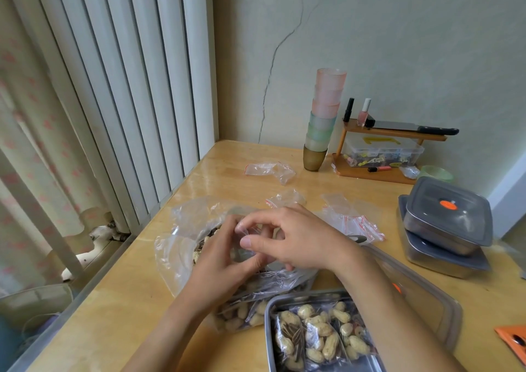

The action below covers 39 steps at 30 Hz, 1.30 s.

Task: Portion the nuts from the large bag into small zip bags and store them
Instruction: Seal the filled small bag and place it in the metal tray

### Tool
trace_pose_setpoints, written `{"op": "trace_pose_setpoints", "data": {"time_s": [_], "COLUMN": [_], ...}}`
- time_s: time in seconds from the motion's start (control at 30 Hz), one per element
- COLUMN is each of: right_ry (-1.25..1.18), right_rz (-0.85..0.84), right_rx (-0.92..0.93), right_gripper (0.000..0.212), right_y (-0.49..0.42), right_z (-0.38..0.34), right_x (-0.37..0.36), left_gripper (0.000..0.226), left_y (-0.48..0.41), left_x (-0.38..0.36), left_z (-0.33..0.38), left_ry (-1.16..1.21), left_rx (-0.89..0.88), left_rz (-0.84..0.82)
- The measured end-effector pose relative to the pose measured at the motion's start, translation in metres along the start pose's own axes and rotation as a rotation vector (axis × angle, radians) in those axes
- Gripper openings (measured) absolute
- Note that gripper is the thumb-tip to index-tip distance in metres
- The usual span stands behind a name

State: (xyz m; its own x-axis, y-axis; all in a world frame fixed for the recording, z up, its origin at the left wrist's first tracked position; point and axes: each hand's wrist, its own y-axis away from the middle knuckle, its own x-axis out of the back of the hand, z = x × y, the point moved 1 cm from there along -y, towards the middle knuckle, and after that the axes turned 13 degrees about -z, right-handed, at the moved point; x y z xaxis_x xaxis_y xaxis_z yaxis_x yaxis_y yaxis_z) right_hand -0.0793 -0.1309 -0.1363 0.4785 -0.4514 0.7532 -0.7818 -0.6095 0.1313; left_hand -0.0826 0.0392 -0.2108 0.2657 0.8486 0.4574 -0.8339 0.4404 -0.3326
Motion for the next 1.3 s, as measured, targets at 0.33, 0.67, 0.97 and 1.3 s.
{"op": "trace_pose_setpoints", "data": {"time_s": [0.33, 0.67, 0.97, 1.3], "right_ry": [-0.064, 0.36, -0.396, -0.147], "right_rz": [0.154, -0.067, 0.204, 0.23], "right_rx": [-0.153, -0.817, -0.284, -0.325], "right_gripper": [0.014, 0.023, 0.029, 0.034], "right_y": [0.014, 0.033, 0.064, -0.016], "right_z": [0.008, 0.106, 0.031, -0.011], "right_x": [0.025, 0.031, 0.055, -0.04], "left_gripper": [0.024, 0.027, 0.03, 0.038], "left_y": [0.001, 0.008, -0.001, -0.004], "left_x": [0.003, 0.002, 0.032, 0.036], "left_z": [-0.005, -0.008, -0.014, -0.013], "left_ry": [0.023, 0.05, -0.08, -0.041], "left_rx": [0.051, 0.162, 0.349, 0.406], "left_rz": [0.081, 0.091, -0.002, -0.018]}}
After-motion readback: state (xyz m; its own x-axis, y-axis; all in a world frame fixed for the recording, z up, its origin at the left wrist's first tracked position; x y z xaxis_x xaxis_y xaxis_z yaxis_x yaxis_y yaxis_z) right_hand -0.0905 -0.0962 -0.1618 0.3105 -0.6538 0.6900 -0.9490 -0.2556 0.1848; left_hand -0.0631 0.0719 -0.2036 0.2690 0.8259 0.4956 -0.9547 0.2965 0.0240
